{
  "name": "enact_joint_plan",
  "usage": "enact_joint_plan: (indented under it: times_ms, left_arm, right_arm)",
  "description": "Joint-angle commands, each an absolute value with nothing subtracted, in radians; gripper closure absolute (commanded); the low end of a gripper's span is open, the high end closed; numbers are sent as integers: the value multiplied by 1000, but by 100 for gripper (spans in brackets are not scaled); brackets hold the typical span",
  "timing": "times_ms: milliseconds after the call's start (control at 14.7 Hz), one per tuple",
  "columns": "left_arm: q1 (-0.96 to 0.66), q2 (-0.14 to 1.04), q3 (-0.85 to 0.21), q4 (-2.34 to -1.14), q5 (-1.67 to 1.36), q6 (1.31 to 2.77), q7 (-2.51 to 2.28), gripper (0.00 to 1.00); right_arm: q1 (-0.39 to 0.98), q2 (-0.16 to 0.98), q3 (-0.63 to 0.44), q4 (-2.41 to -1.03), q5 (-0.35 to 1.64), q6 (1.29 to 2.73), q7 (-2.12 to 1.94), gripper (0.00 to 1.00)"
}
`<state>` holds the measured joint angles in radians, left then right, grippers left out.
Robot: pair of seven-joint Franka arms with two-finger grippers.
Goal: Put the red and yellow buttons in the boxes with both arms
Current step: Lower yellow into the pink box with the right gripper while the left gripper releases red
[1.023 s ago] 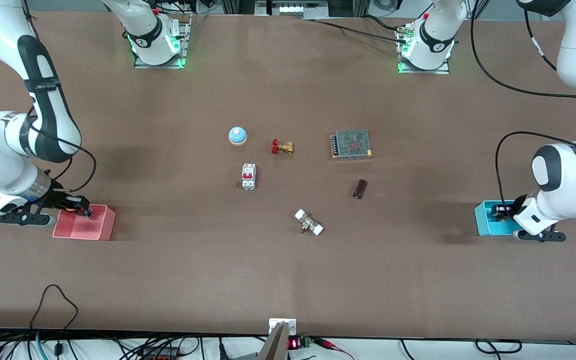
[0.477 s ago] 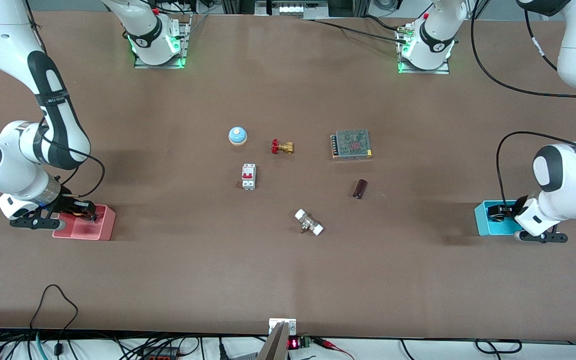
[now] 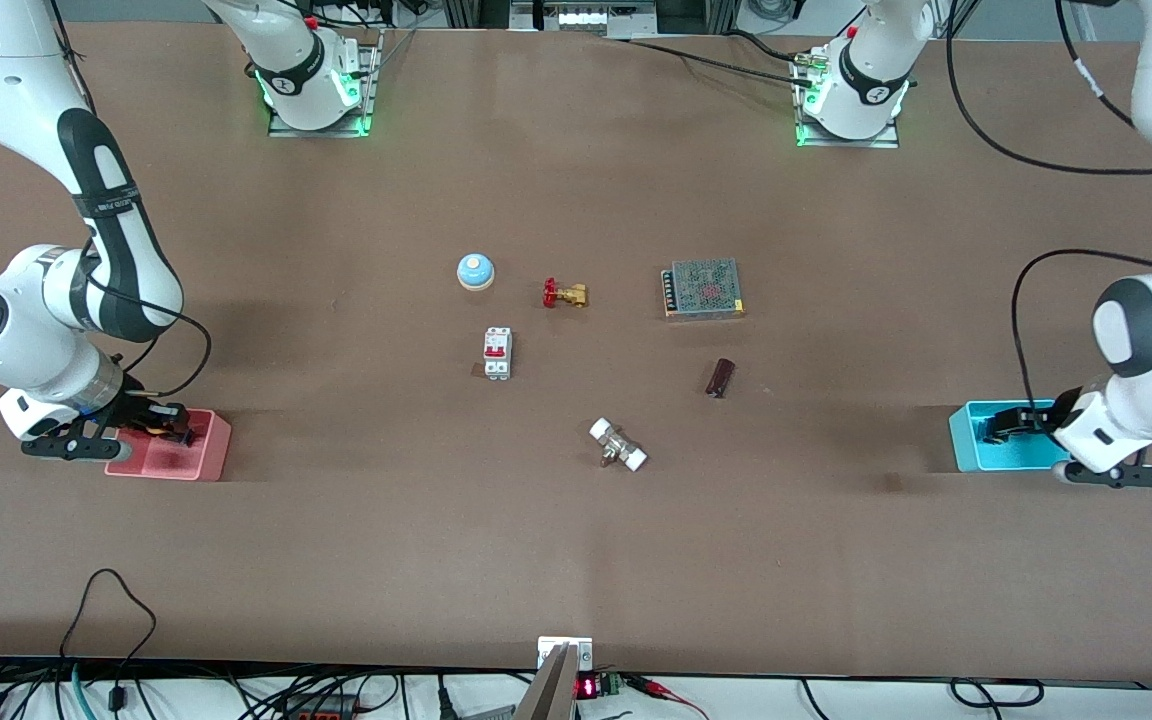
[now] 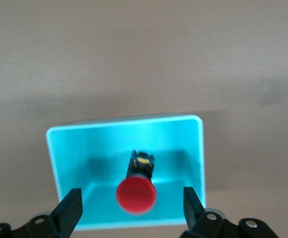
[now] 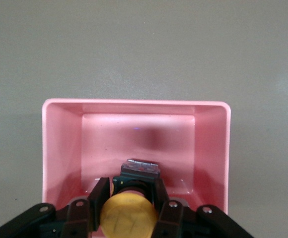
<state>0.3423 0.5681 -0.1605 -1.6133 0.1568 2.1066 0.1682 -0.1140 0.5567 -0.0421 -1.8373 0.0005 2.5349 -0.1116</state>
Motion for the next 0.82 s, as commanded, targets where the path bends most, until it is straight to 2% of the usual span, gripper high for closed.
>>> enact_joint_plan:
  times_ms: [0, 136, 273, 409, 477, 614, 750]
  left_arm:
    - [347, 441, -209, -1631, 158, 1979, 186, 10]
    - [347, 384, -242, -1629, 158, 1904, 175, 9]
    - [347, 318, -290, -1629, 156, 1821, 146, 8]
    - [347, 255, -357, -1629, 156, 1746, 83, 7]
    - [347, 229, -392, -1629, 158, 1712, 49, 7]
    - [348, 169, -457, -1629, 156, 1675, 38, 0]
    - [350, 117, -503, -1629, 156, 1632, 43, 0]
  right_arm:
    - [-120, 563, -40, -1825, 2, 2542, -130, 47]
    - [-120, 563, -40, -1825, 2, 2540, -130, 32]
    - [-120, 561, -40, -1825, 2, 2540, -132, 25]
    - [-121, 558, -40, -1825, 2, 2540, -132, 6]
    - [-123, 551, -40, -1825, 2, 2536, -140, 0]
    - [-124, 511, -40, -1835, 2, 2525, -182, 0]
    - [-123, 457, -40, -1838, 2, 2441, -183, 0]
